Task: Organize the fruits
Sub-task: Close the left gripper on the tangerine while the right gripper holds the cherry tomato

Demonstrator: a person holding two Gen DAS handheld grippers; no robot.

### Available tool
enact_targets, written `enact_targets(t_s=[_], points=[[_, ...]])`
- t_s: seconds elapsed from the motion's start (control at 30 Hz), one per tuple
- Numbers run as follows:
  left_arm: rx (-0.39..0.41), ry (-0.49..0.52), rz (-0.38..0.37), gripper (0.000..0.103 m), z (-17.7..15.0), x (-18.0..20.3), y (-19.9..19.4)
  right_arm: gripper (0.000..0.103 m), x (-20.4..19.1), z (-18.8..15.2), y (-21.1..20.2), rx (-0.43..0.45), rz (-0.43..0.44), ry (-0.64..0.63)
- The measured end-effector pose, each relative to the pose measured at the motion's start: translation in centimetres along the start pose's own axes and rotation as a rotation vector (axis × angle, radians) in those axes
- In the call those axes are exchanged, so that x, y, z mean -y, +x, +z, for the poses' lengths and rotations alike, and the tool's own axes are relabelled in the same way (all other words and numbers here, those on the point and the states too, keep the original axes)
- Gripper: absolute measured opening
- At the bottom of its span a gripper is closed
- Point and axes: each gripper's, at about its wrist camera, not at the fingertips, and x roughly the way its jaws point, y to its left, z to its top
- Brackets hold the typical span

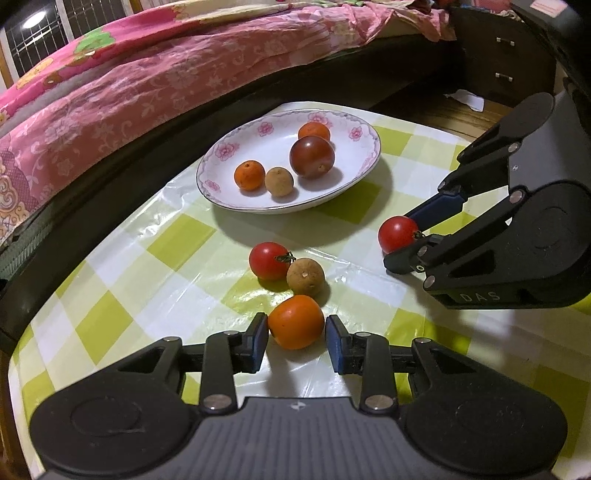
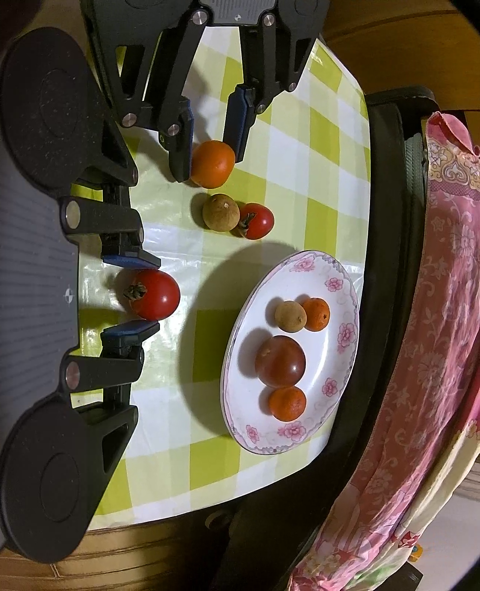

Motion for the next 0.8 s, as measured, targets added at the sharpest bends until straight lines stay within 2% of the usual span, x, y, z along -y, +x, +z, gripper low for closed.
enact_targets(t_s=[0.4,0.8], points=[[0.028,0.007,0.002,0.043,-0.5,0.0,-0.1,0.026,0.2,-0.3,-0.1,0.018,0.012,-0.003],[0.013,-0.006,-0.001,0.040,-0.2,0.0,0.0,0.027,0.9,-0.8,-0.3,0.029,0.046,0.032]])
